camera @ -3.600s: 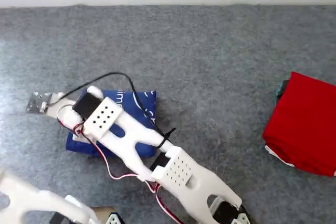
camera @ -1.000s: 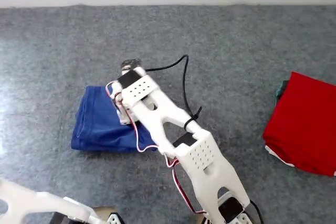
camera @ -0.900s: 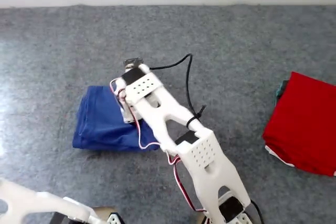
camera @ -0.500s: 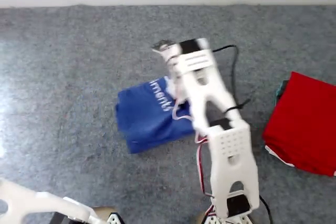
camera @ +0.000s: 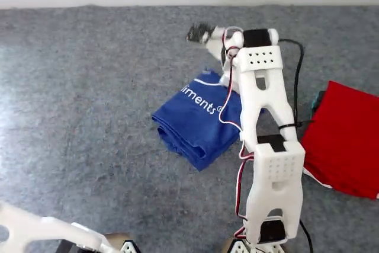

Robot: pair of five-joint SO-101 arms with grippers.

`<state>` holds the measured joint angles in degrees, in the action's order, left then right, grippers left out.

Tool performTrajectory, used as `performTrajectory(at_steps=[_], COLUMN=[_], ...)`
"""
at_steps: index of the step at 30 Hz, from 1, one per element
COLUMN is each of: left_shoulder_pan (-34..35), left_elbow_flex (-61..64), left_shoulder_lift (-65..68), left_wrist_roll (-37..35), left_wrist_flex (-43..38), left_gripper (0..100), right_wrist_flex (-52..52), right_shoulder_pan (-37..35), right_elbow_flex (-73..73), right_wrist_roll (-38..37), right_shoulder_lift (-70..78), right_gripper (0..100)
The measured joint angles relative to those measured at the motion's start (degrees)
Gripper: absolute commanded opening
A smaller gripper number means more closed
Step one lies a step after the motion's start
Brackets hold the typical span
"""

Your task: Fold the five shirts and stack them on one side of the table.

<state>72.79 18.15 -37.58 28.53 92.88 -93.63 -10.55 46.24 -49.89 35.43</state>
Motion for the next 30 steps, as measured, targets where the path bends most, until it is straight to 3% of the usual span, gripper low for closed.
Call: performTrajectory(at_steps=[5, 10, 13, 16, 25, 30], left_shoulder_pan=[0.0, 0.0, 0.0, 0.0, 0.0, 0.0], left_elbow_flex=[0.0, 0.0, 0.0, 0.0, 0.0, 0.0], left_shoulder_lift=[0.0, 0.0, 0.0, 0.0, 0.0, 0.0], left_wrist_roll=[0.0, 0.0, 0.0, 0.0, 0.0, 0.0], left_wrist_flex=[0.0, 0.0, 0.0, 0.0, 0.0, 0.0], left_gripper=[2, 2, 2, 2, 2, 2], right_wrist_flex=[-6.86, -6.86, -6.86, -6.86, -6.33, -4.13], right_shoulder_pan=[-2.37, -3.87, -5.98, -7.12, -13.71, -19.25], right_elbow_flex=[0.7, -1.32, -6.86, -14.77, -36.13, -40.88], right_wrist_roll=[13.63, 24.26, 25.76, 26.73, 38.59, 42.55], right_shoulder_lift=[-5.01, -8.62, -10.99, -14.51, -17.32, -13.71], right_gripper=[27.4, 0.0, 5.2, 0.5, 0.9, 0.9])
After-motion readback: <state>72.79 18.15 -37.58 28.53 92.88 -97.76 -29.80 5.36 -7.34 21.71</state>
